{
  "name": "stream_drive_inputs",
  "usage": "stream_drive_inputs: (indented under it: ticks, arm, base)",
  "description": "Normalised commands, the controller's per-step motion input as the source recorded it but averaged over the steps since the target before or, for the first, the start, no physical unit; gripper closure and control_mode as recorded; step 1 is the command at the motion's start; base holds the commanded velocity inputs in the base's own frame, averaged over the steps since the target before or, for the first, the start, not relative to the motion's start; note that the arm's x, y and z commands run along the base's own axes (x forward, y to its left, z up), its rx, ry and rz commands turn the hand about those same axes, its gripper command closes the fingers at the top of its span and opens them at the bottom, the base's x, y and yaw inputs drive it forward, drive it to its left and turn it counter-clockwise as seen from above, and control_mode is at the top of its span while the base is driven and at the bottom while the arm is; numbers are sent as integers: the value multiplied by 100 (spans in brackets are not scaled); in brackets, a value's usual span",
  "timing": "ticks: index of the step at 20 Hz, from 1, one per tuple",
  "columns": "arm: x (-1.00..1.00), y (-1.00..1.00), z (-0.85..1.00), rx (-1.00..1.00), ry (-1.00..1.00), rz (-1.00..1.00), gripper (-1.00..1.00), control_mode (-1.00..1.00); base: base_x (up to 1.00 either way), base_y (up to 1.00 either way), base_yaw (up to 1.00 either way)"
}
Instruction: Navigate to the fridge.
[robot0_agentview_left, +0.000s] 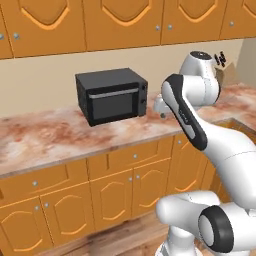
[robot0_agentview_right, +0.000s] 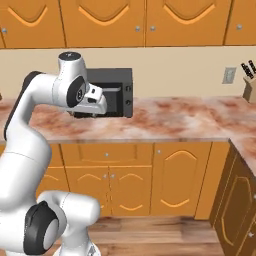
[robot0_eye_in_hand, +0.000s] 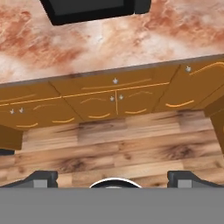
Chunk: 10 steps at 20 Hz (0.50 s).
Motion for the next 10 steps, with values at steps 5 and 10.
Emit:
stream_drive_inputs:
  ticks: [5, 10]
  arm:
    - [0, 0, 0, 0, 0, 0, -100, 100]
    - [0, 0, 0, 0, 0, 0, -100, 100]
  base:
    - [-40, 92, 0]
    - [-43, 93, 0]
